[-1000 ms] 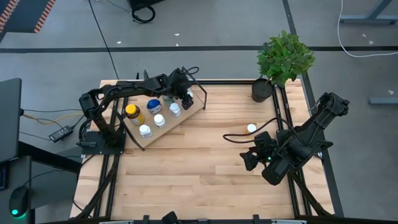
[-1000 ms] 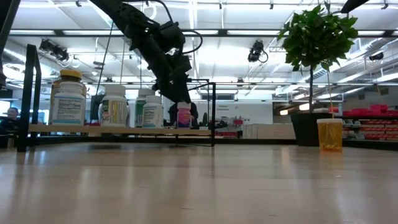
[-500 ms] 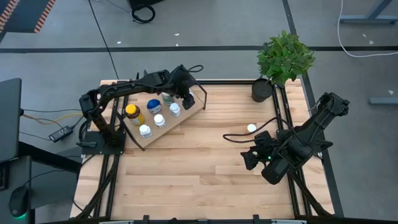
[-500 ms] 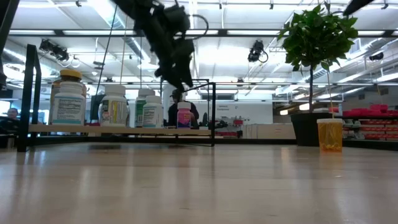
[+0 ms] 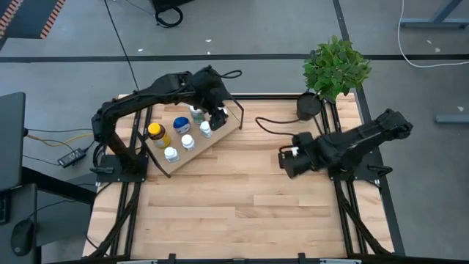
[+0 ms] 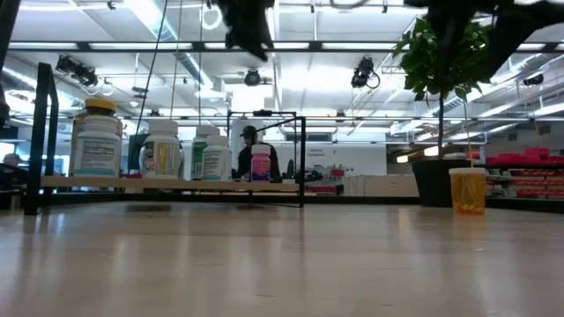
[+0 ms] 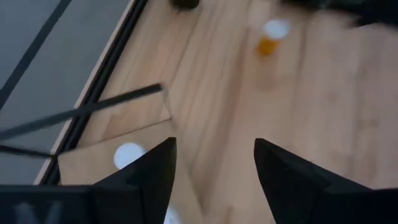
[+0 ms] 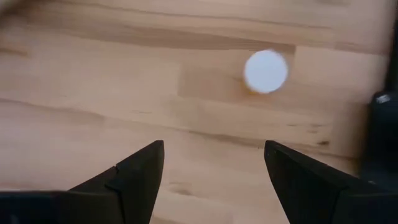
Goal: Pick and place medicine bottles onto shelf by color
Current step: Put the orange pill bottle on the shelf
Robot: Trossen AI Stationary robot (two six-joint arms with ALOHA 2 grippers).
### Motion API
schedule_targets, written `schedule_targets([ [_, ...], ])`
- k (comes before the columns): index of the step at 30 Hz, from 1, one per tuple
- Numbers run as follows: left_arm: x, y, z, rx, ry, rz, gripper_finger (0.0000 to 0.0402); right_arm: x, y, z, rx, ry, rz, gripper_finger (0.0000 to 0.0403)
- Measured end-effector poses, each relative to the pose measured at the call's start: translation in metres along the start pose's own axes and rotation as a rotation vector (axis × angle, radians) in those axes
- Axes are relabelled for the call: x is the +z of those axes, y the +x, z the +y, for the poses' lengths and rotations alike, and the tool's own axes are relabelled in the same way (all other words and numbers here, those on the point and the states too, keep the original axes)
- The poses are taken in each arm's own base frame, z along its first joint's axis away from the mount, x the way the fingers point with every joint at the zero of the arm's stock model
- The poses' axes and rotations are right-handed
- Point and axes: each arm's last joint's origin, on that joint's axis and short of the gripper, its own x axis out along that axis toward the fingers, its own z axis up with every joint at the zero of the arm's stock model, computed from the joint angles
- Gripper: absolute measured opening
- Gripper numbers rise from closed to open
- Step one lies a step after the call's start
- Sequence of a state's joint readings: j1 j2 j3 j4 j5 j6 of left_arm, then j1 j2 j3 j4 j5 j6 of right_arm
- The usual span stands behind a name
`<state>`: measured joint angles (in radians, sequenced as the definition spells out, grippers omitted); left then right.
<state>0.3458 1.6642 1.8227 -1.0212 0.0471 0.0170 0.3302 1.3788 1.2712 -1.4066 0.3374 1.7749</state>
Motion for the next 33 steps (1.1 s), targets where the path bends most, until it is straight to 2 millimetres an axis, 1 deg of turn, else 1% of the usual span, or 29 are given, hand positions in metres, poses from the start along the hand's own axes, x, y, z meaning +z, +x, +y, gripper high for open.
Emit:
schedule_targets([
  [4,-0.005,-0.032,-0.006,-0.033,0.037,-0.058,0.0205,0.018,0.019,-0.002,-0.078,-0.058,0.087,0.0284],
  [9,-0.021,-0.069,-0.008,-0.087,0.053,-0.124,0.0187,0.026,0.038,-0.001,-0.079,-0.113,0.152,0.0284],
  [14,-0.043,-0.101,-0.011,-0.107,-0.013,-0.174,0.0177,0.033,0.061,-0.007,-0.112,-0.098,0.185,0.0284],
  [18,-0.064,-0.122,-0.013,-0.116,-0.078,-0.209,0.0174,0.039,0.086,-0.016,-0.142,-0.092,0.260,0.0284],
  [21,-0.078,-0.131,-0.013,-0.123,-0.136,-0.220,0.0174,0.044,0.101,-0.025,-0.160,-0.101,0.305,0.0284],
  [24,-0.091,-0.139,-0.013,-0.126,-0.191,-0.226,0.0172,0.050,0.108,-0.031,-0.166,-0.125,0.312,0.0284],
  [27,-0.102,-0.144,-0.013,-0.121,-0.233,-0.234,0.0172,0.057,0.114,-0.029,-0.120,-0.137,0.301,0.0284],
  [30,-0.107,-0.145,-0.013,-0.102,-0.266,-0.244,0.0172,0.061,0.121,-0.033,-0.113,-0.141,0.299,0.0284],
  [33,-0.106,-0.146,-0.013,-0.101,-0.290,-0.257,0.0172,0.065,0.127,-0.037,-0.116,-0.161,0.302,0.0284],
])
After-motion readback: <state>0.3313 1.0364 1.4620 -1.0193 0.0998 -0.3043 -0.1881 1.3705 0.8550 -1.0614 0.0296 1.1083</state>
